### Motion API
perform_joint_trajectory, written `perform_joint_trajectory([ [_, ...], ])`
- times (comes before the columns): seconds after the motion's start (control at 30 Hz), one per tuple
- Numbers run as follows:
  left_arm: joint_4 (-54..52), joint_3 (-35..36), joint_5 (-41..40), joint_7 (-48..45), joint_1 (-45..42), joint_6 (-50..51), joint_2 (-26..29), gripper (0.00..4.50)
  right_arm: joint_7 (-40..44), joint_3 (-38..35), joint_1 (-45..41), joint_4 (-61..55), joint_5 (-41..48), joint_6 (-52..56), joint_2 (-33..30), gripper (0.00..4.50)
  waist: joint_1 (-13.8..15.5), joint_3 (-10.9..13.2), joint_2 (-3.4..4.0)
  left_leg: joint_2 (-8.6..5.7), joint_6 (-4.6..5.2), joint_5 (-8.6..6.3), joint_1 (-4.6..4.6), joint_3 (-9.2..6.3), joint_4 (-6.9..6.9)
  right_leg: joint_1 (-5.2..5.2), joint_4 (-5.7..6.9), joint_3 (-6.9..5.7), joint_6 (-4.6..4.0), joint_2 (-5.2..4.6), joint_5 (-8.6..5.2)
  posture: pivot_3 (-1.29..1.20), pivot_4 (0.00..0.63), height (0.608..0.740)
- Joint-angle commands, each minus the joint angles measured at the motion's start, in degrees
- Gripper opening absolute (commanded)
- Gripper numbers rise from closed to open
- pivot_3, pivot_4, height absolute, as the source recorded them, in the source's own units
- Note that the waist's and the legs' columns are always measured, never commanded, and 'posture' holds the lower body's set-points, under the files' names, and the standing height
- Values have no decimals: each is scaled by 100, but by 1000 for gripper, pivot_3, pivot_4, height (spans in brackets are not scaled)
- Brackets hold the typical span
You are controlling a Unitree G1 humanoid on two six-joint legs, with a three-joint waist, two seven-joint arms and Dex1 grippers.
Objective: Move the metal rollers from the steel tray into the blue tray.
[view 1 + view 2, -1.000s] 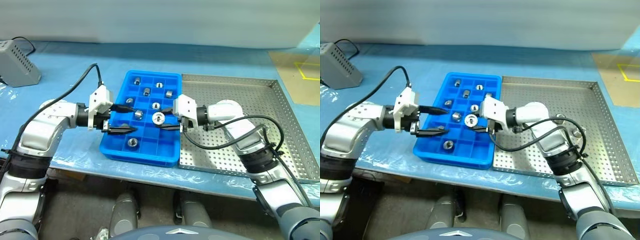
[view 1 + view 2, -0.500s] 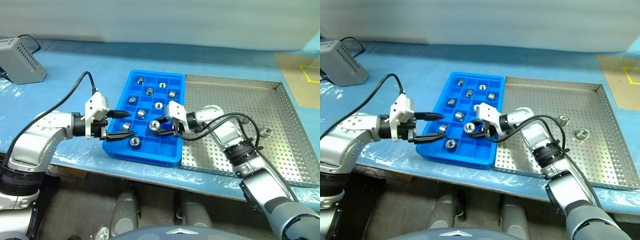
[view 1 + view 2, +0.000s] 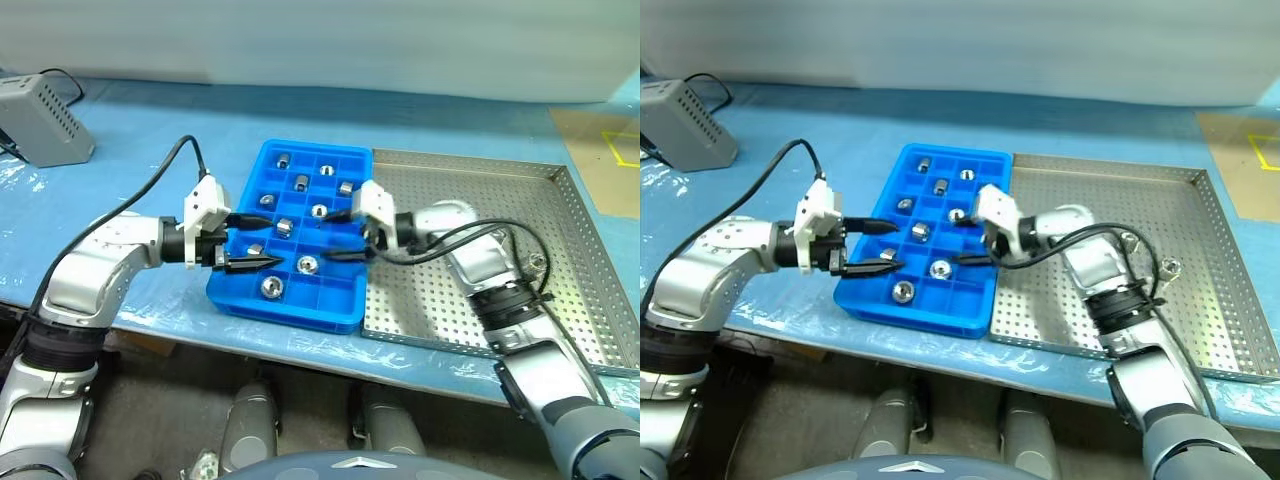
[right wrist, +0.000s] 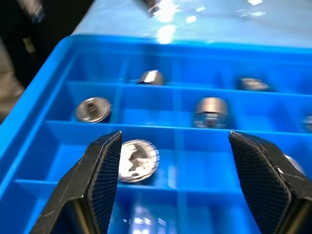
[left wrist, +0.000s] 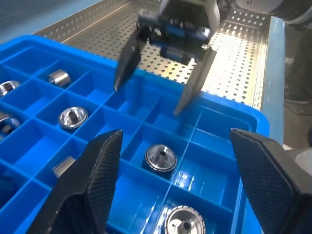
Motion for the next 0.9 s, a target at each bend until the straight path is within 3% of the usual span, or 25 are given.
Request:
perform_joint_trajectory([
  [0.03,390,-216,121,-84,-403,-305,-335,3724,-322,-925,-101,-276,264,281,-586,3596,-5,0,0,-1,1,-1,1,0,3,4,0,0,0,0,0,-207,150,740],
  [0.2,1051,-594,376,-253,-806,-731,-912,3724,-571,-1475,484,8,27,76,-1489,3596,-60,-2,-3,-2,15,-9,12,2,13,22,-8,4,1,0,0,-310,150,740],
  [0.43,1585,-737,582,-475,-1046,-1076,-1253,3724,-1191,-1829,995,890,-285,-460,-1914,3596,-360,-2,-3,-5,35,-6,7,2,23,18,-8,4,2,2,1,-382,150,740],
  [0.57,1777,-734,651,-603,-1095,-1197,-1266,3724,-1374,-1791,1232,1186,-378,-741,-1890,3596,-454,-2,-3,-3,37,-7,10,2,26,20,-9,4,3,5,1,-384,150,740],
  [0.9,1442,-692,657,-482,-1060,-953,-1238,3724,-1794,-1413,714,2728,-756,-1466,-1406,3596,-494,-2,-3,-5,59,-18,-4,2,55,24,-6,2,2,2,1,-363,150,740],
])
